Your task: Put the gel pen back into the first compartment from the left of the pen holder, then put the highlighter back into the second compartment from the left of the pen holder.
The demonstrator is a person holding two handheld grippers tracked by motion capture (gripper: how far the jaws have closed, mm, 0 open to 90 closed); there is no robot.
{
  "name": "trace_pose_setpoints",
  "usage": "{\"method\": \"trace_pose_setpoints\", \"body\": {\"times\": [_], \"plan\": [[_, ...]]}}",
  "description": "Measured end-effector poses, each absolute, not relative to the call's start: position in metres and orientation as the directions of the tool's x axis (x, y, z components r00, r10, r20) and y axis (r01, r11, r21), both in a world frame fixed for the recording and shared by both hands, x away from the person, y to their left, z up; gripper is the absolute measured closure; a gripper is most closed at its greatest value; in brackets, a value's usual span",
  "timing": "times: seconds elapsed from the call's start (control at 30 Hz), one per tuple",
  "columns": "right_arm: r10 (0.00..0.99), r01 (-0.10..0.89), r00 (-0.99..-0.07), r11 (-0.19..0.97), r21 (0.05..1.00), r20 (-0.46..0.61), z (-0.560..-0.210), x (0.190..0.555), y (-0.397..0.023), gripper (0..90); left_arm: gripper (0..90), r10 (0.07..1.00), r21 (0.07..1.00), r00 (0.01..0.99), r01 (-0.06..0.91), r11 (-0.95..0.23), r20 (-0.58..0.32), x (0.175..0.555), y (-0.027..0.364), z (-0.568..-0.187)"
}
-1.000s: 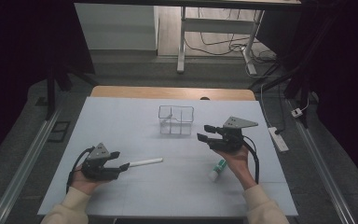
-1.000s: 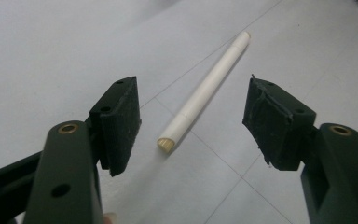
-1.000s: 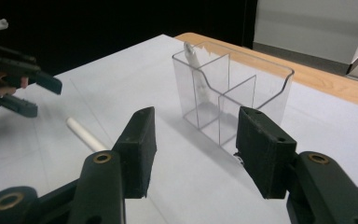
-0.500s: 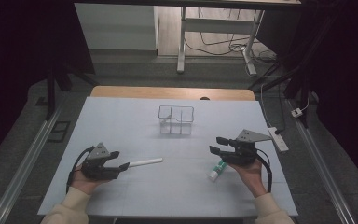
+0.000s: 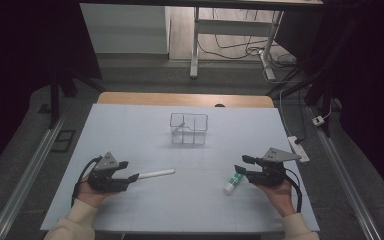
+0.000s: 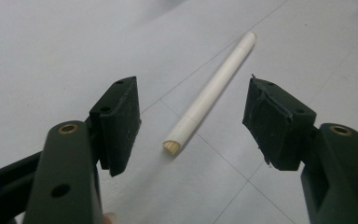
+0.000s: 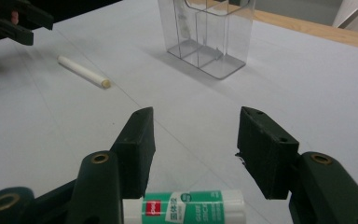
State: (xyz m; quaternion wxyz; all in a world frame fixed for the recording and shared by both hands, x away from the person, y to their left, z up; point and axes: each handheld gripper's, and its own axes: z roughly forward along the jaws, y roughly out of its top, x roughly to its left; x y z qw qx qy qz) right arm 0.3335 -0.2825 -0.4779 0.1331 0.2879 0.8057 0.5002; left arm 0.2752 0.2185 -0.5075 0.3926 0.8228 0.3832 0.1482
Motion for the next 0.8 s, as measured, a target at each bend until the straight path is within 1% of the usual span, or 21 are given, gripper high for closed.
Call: {"method": "trace_pose_setpoints", "body": {"times": [0.27, 0.47, 0.8], "plan": [[0.618, 0.348, -0.783, 0.339, 0.874, 0.072, -0.484, 0.331, -0.291, 45.1, 35.9, 0.746, 0.76, 0.665, 0.508, -0.406, -0.046, 0.277, 0.218, -0.506], [0.621, 0.341, -0.783, 0.364, 0.867, 0.047, -0.486, 0.33, -0.294, 45.0, 35.7, 0.742, 0.757, 0.67, 0.5, -0.421, -0.029, 0.278, 0.215, -0.503], [0.624, 0.342, -0.78, 0.375, 0.862, 0.038, -0.488, 0.332, -0.296, 44.7, 35.6, 0.725, 0.747, 0.689, 0.484, -0.456, -0.004, 0.283, 0.209, -0.496]]}}
